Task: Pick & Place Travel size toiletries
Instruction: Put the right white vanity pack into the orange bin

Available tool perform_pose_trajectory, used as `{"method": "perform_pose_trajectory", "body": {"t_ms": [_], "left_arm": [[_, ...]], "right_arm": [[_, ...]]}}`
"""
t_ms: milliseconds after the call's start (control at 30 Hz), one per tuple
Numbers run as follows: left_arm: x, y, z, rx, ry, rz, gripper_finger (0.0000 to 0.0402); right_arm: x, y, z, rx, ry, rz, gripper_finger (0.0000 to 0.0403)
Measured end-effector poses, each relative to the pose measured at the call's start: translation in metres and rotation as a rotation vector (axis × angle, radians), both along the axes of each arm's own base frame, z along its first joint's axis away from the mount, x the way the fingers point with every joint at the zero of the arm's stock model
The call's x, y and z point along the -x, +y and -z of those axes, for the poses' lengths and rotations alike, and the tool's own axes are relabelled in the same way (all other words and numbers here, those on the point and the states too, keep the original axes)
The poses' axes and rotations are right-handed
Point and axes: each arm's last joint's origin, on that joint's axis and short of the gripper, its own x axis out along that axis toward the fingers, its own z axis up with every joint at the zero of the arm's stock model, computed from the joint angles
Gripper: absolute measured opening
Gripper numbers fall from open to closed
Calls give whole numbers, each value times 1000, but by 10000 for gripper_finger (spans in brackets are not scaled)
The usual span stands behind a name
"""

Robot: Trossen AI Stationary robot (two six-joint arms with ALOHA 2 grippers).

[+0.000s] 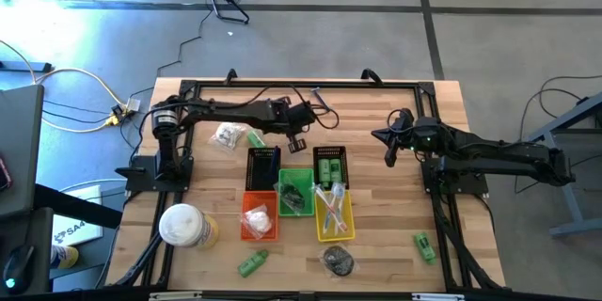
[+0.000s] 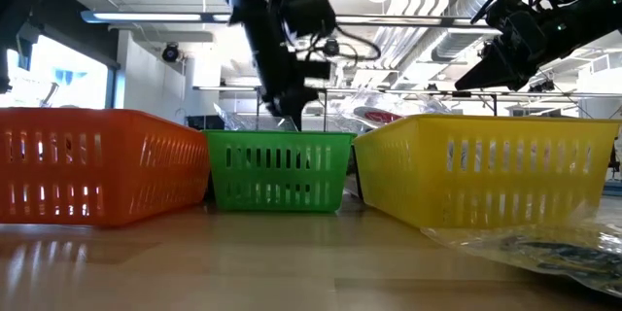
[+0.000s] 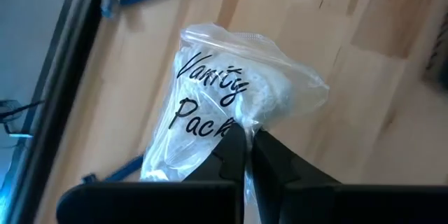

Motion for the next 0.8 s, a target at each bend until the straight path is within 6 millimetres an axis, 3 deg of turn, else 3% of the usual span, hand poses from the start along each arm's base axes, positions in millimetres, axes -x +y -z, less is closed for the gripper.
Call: {"method": "perform_pose_trajectory", "body": {"t_ms": [167, 400, 667, 800], "left_arm": [[2, -8, -25, 33, 26, 21, 2], [3, -37, -57, 65, 32, 46, 2], [9, -89, -95, 125, 49, 90, 2], [17, -119, -100, 165, 88, 67, 2]], "right_arm": [[0, 0, 0, 1, -1, 1, 2], [0, 0, 0, 2, -5, 0, 2], [-1, 0, 1, -5, 5, 2, 2], [-1, 0, 2, -17, 9, 6, 2]]}}
